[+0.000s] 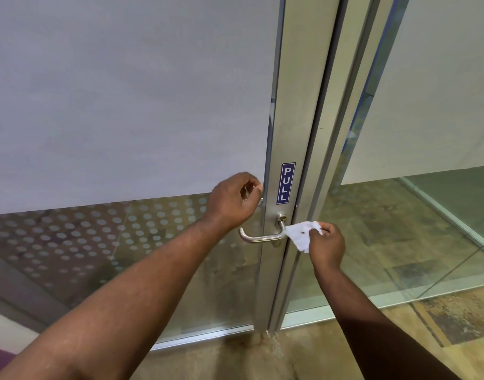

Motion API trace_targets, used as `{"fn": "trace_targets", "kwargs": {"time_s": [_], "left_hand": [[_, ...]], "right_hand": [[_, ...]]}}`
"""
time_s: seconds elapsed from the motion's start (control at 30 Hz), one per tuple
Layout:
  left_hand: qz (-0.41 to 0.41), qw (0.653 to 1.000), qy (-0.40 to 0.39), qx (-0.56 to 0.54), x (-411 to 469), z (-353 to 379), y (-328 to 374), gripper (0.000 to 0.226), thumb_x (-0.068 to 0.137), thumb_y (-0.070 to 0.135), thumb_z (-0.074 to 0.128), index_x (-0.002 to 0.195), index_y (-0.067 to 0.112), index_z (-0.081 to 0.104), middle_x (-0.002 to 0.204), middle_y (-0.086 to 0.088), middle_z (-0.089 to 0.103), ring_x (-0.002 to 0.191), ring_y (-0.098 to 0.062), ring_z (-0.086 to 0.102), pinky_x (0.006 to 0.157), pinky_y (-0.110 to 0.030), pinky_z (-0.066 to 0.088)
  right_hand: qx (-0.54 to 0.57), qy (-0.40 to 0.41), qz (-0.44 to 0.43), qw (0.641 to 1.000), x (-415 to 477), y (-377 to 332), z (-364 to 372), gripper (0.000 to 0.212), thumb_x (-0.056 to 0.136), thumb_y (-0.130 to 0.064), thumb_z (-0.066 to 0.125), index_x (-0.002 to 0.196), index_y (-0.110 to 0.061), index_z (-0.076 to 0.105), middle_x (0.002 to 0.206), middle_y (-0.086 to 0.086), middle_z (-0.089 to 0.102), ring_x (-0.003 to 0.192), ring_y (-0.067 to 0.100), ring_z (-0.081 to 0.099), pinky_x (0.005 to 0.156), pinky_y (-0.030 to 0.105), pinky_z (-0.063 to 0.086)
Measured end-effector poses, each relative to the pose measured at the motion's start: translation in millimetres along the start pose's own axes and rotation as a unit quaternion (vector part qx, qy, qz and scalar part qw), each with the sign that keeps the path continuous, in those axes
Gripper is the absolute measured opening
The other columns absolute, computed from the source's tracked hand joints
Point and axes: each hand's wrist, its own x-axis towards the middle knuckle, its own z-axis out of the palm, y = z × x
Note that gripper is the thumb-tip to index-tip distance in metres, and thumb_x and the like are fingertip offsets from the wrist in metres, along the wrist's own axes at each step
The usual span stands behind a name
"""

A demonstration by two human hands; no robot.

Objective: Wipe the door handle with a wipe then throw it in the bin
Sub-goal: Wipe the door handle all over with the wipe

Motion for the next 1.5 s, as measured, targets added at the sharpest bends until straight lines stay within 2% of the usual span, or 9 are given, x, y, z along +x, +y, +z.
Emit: {"fn": "trace_targets", "kwargs": {"time_s": [0.13,0.23,0.37,0.5,0.73,0.9,1.07,1.3,1.5], "left_hand": [[0.219,0.969,0.065,0.095,25,-17,21,0.013,0.093,0.023,0.063,0.087,0.013,0.069,0.079,0.001,0.065,0.073,-0.017,0.057,0.063,-0.034,0.046],[0.311,0.933,0.081,0.164,47,-28,28,0.014,0.093,0.021,0.064,0.086,0.011,0.070,0.081,-0.003,0.066,0.075,-0.025,0.057,0.068,-0.037,0.039],[0.357,0.901,0.082,0.231,69,-40,25,0.018,0.095,0.027,0.061,0.088,0.013,0.070,0.087,-0.003,0.066,0.082,-0.026,0.058,0.074,-0.040,0.037],[0.366,0.892,0.067,0.257,81,-49,14,0.019,0.096,0.027,0.058,0.091,0.013,0.070,0.091,-0.006,0.066,0.088,-0.027,0.060,0.078,-0.041,0.037],[0.371,0.882,0.064,0.285,90,-48,-2,0.019,0.094,0.029,0.059,0.095,0.014,0.070,0.100,-0.006,0.068,0.096,-0.026,0.060,0.082,-0.039,0.034],[0.375,0.879,0.069,0.285,91,-47,-5,0.022,0.095,0.032,0.058,0.098,0.014,0.071,0.101,-0.006,0.068,0.096,-0.026,0.061,0.082,-0.040,0.035],[0.378,0.876,0.068,0.291,91,-48,-3,0.022,0.093,0.031,0.060,0.098,0.013,0.071,0.101,-0.008,0.069,0.096,-0.027,0.062,0.083,-0.041,0.037],[0.381,0.871,0.074,0.300,92,-47,-5,0.024,0.093,0.033,0.061,0.100,0.012,0.071,0.102,-0.008,0.069,0.096,-0.027,0.062,0.084,-0.039,0.035],[0.377,0.874,0.069,0.300,91,-46,-6,0.026,0.093,0.034,0.059,0.101,0.012,0.071,0.103,-0.007,0.069,0.098,-0.027,0.062,0.084,-0.040,0.036]], "right_hand": [[-0.020,0.012,-0.063,0.998,-1,8,4,0.025,0.084,-0.004,0.059,0.104,-0.015,0.067,0.094,0.002,0.069,0.084,0.021,0.062,0.072,0.023,0.039],[-0.026,-0.018,-0.117,0.993,-7,11,18,0.023,0.086,-0.002,0.061,0.101,-0.019,0.066,0.097,0.001,0.067,0.087,0.018,0.061,0.073,0.022,0.041],[-0.062,-0.047,-0.200,0.977,-13,14,40,0.018,0.087,-0.003,0.069,0.103,-0.012,0.069,0.106,0.005,0.062,0.089,0.016,0.059,0.075,0.007,0.039],[-0.101,-0.111,-0.226,0.962,-21,21,55,0.023,0.089,-0.014,0.070,0.112,-0.016,0.070,0.112,0.001,0.064,0.094,0.016,0.063,0.082,0.023,0.048],[-0.239,-0.135,-0.402,0.874,-17,31,50,0.021,0.091,-0.021,0.062,0.108,-0.019,0.073,0.115,-0.004,0.069,0.112,0.015,0.060,0.097,0.021,0.042],[-0.204,-0.117,-0.377,0.896,-17,31,53,0.019,0.094,-0.017,0.061,0.109,-0.019,0.073,0.117,-0.004,0.070,0.112,0.014,0.061,0.095,0.022,0.044],[-0.112,-0.068,-0.229,0.964,-19,33,58,0.027,0.098,-0.020,0.061,0.120,-0.009,0.072,0.116,0.005,0.069,0.099,0.020,0.067,0.089,0.034,0.057],[-0.076,-0.075,-0.240,0.965,-14,26,63,0.021,0.094,-0.008,0.067,0.112,-0.007,0.077,0.112,0.004,0.072,0.098,0.018,0.070,0.092,0.032,0.056],[-0.043,-0.067,-0.216,0.973,-4,18,68,0.016,0.086,-0.003,0.070,0.087,-0.019,0.073,0.094,-0.003,0.066,0.084,0.010,0.066,0.079,0.030,0.056]]}}
